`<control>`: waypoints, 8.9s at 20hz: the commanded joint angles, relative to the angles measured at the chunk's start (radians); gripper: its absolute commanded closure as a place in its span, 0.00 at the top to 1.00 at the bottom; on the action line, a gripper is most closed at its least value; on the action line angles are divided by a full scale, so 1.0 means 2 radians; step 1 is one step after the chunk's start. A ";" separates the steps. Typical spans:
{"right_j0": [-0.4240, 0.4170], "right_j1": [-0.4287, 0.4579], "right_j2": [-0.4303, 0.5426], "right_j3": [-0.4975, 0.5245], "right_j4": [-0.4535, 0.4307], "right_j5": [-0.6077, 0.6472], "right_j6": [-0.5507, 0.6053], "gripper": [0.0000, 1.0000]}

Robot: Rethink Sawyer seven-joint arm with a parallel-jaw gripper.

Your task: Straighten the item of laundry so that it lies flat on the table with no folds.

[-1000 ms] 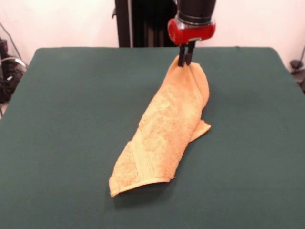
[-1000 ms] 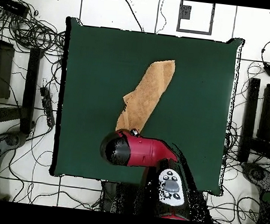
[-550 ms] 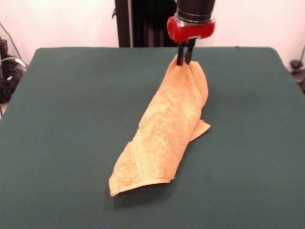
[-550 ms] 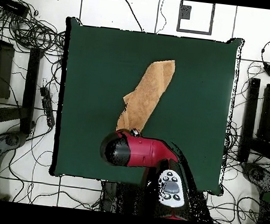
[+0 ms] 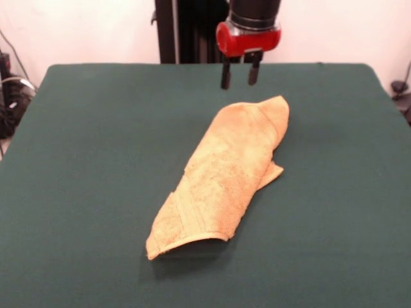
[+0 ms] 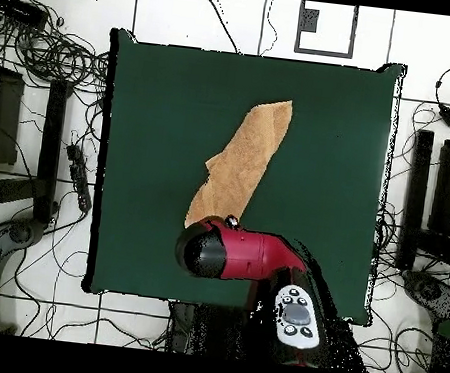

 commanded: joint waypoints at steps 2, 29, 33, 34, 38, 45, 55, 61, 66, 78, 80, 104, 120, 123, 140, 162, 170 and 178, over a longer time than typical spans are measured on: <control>-0.007 -0.013 0.059 -0.014 -0.007 0.098 -0.002 1.00; -0.003 0.012 0.040 -0.212 0.054 -0.046 0.104 1.00; -0.022 0.032 0.066 -0.229 0.064 -0.047 0.090 1.00; -0.024 0.035 0.070 -0.231 0.067 -0.039 0.086 1.00; -0.021 0.044 0.068 -0.245 0.074 -0.020 0.080 0.00; -0.016 0.055 0.068 -0.259 0.084 0.000 0.079 0.00; -0.058 0.088 0.144 -0.262 0.084 -0.007 0.042 0.00; -0.101 0.090 0.218 -0.245 0.072 0.010 0.001 0.00; -0.131 0.094 0.265 -0.229 0.064 0.030 -0.019 0.00; -0.099 0.099 0.231 -0.281 0.074 0.218 -0.018 0.00; -0.094 0.106 0.229 -0.291 0.071 0.236 -0.017 0.00; -0.058 0.174 0.178 -0.357 0.037 0.295 0.003 0.00; -0.067 0.138 0.168 -0.298 0.001 0.307 0.017 0.00; -0.069 0.152 0.170 -0.296 -0.003 0.294 0.015 0.00; -0.073 0.187 0.179 -0.306 0.009 0.321 0.006 0.00; -0.096 0.199 0.211 -0.277 0.025 0.307 -0.011 0.00; -0.099 0.191 0.214 -0.275 0.029 0.325 -0.013 0.00; -0.128 0.182 0.253 -0.240 0.035 0.251 -0.020 0.00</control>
